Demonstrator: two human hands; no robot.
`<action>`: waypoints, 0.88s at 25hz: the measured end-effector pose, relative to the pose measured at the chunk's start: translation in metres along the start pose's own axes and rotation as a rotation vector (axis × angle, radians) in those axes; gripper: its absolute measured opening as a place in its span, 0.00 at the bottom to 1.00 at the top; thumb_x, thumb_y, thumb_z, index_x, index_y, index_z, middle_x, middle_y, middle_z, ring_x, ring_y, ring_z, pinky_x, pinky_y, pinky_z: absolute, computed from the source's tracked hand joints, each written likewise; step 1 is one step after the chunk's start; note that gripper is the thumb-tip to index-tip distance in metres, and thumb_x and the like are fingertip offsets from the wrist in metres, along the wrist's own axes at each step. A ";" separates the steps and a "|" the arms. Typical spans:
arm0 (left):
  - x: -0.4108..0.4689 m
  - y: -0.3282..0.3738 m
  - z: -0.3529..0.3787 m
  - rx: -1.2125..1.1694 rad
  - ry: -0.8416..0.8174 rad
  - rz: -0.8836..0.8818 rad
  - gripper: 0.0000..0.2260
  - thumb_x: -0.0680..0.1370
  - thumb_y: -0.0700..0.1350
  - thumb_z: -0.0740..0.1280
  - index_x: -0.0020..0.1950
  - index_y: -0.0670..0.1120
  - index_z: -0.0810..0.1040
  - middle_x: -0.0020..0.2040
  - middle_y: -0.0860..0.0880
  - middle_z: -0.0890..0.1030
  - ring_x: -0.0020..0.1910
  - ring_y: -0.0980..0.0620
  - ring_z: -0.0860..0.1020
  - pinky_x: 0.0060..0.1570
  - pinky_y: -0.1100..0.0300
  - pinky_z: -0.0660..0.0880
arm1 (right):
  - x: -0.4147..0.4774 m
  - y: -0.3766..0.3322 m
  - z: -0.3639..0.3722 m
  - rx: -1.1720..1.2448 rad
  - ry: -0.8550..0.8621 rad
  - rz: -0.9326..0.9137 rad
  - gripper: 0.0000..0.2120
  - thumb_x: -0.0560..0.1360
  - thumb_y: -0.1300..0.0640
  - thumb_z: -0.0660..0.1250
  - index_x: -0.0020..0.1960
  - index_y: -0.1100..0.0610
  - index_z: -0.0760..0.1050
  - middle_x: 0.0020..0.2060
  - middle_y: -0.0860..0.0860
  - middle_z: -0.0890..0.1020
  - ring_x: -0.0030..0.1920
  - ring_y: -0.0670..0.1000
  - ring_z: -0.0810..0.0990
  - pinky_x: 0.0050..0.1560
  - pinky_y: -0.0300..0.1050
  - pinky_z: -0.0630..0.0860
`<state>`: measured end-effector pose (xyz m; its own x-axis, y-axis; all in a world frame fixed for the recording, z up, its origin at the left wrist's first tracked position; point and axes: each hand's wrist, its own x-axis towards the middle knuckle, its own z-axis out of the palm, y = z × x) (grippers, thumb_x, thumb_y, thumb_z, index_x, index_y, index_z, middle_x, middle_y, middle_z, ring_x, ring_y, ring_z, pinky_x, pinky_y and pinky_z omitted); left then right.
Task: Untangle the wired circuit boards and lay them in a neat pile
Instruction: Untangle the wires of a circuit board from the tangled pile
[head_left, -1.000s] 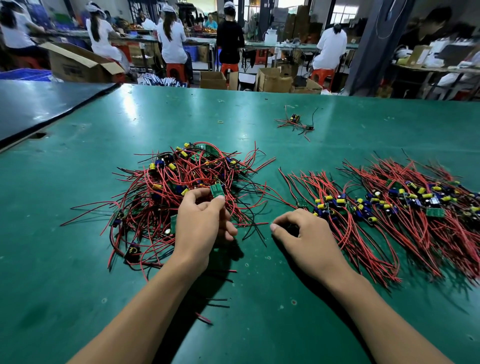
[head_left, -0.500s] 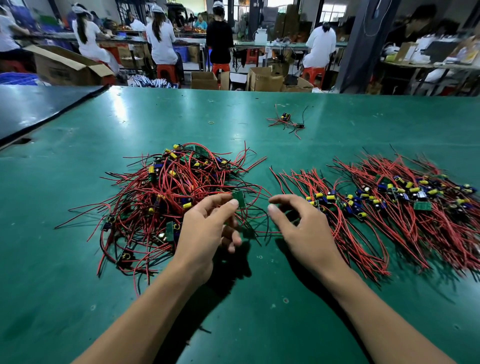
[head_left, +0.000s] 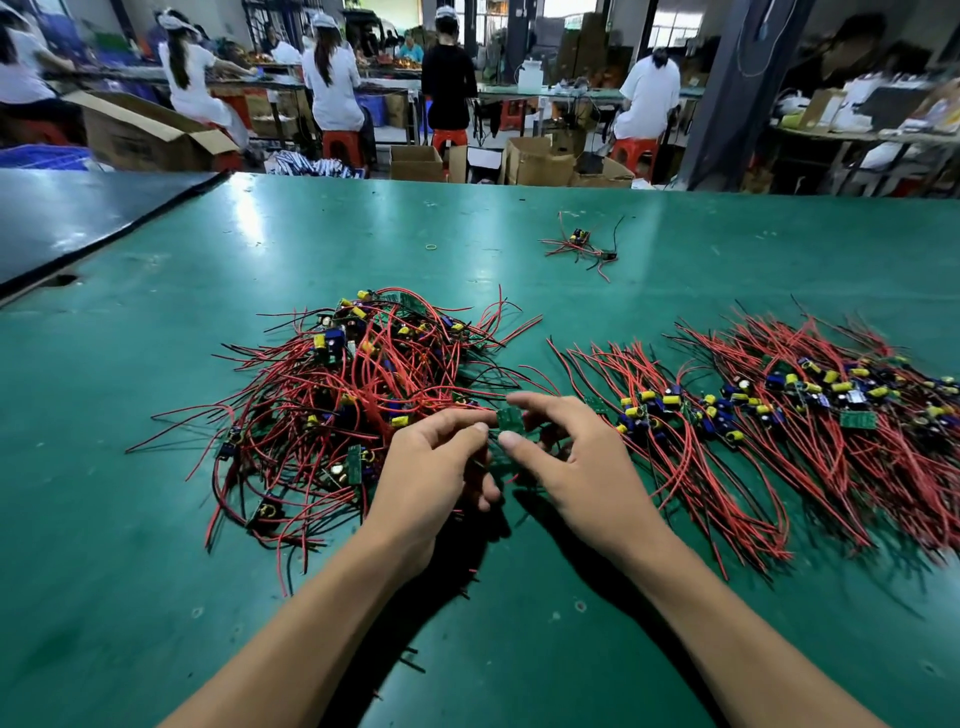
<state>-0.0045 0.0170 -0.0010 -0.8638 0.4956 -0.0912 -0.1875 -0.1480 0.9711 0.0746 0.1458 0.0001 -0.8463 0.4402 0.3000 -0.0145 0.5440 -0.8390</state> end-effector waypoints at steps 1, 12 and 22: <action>0.000 -0.001 0.000 0.014 -0.003 0.004 0.06 0.79 0.36 0.64 0.48 0.40 0.82 0.31 0.42 0.77 0.23 0.50 0.74 0.22 0.62 0.72 | -0.001 0.000 0.001 0.022 -0.012 0.035 0.15 0.74 0.56 0.76 0.59 0.47 0.80 0.50 0.44 0.81 0.48 0.42 0.79 0.52 0.36 0.72; 0.007 0.001 -0.008 -0.004 0.104 0.139 0.16 0.80 0.32 0.59 0.65 0.46 0.72 0.53 0.44 0.80 0.29 0.46 0.82 0.25 0.58 0.76 | 0.010 -0.012 -0.028 0.678 0.221 0.140 0.07 0.75 0.64 0.70 0.50 0.54 0.81 0.39 0.49 0.82 0.36 0.45 0.76 0.39 0.37 0.72; -0.007 0.003 -0.001 0.104 -0.030 0.221 0.03 0.78 0.41 0.69 0.49 0.47 0.83 0.36 0.47 0.81 0.26 0.53 0.74 0.24 0.64 0.69 | 0.009 -0.024 -0.043 1.341 -0.169 0.538 0.11 0.74 0.56 0.63 0.54 0.59 0.77 0.42 0.51 0.81 0.28 0.42 0.72 0.25 0.31 0.71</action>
<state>0.0004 0.0124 0.0020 -0.8639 0.4862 0.1314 0.0555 -0.1674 0.9843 0.0903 0.1672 0.0422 -0.9597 0.2321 -0.1582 -0.0778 -0.7607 -0.6445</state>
